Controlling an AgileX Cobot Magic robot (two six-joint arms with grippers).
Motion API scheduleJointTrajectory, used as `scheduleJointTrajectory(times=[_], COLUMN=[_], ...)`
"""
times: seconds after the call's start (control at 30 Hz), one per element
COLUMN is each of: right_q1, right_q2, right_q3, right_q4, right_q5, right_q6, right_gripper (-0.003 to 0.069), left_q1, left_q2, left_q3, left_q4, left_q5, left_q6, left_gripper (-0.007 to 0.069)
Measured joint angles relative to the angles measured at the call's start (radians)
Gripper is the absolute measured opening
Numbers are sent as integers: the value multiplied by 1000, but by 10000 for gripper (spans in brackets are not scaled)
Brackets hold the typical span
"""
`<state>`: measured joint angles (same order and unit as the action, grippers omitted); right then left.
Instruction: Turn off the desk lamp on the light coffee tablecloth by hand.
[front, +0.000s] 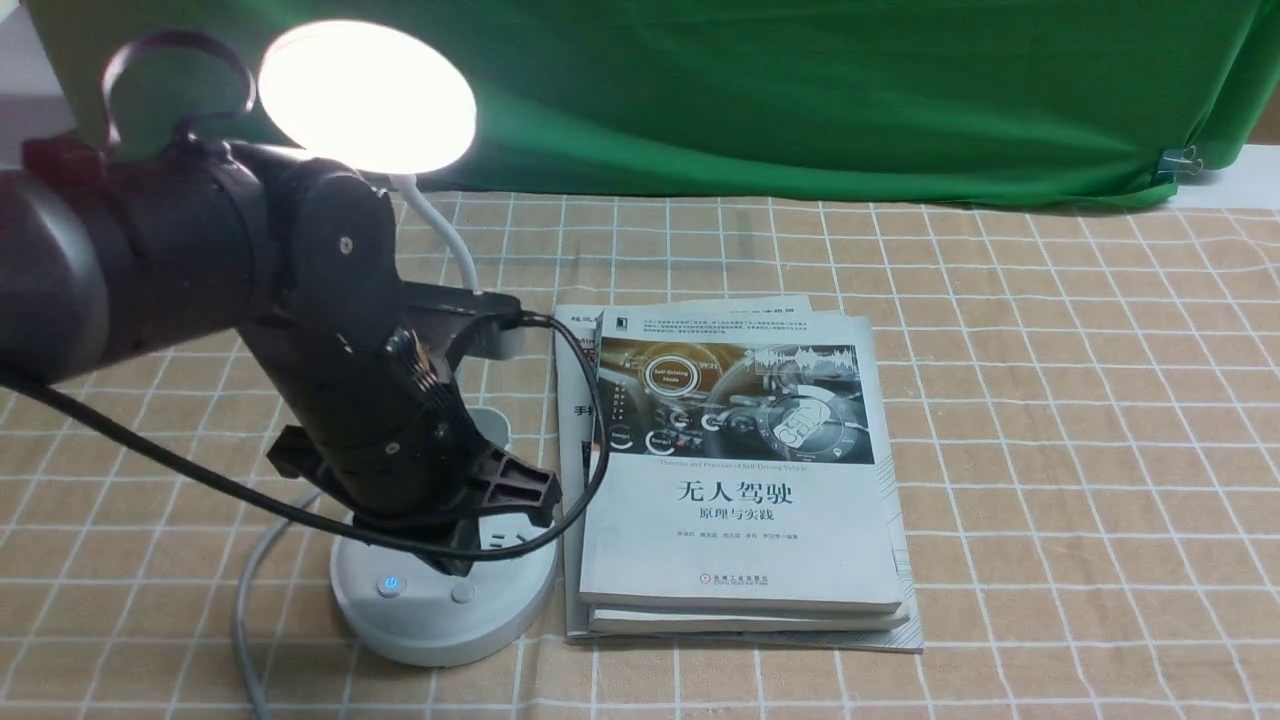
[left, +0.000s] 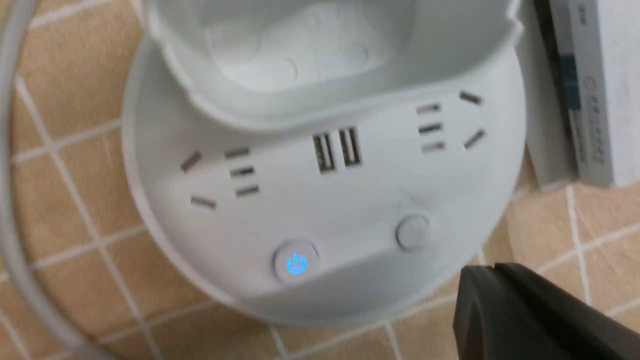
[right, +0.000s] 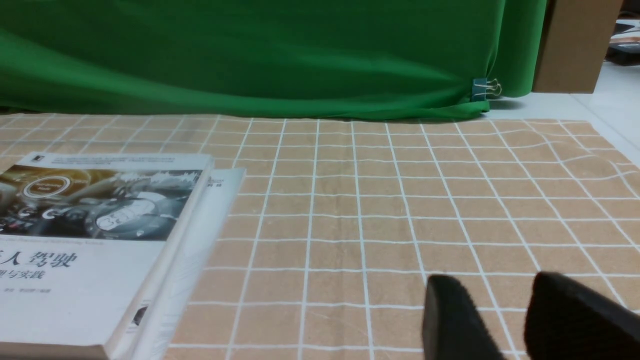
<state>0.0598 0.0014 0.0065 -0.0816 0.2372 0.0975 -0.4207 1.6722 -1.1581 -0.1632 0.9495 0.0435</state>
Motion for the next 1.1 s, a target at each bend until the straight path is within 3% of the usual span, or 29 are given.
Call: scheduleJointTrajectory(times=[0.27,0.6,0.83,1.1], right_q1=[0,0,0,0], right_q2=[0,0,0,0], right_q3=[0,0,0,0], right_q4=[0,0,0,0], right_q5=[0,0,0,0], right_q6=[0,0,0,0], right_gripper=[242,242,242,242], left_q1=[0,0,0,0], left_q2=[116,74,-139,-587], left_q3=[-3,2,120,459], left_q4=[1,-3,-16,-20], left_q5=[-8,-8,-58,-366], left_q6=[0,0,-10,-17], left_gripper=[-6,-6,-5,-5])
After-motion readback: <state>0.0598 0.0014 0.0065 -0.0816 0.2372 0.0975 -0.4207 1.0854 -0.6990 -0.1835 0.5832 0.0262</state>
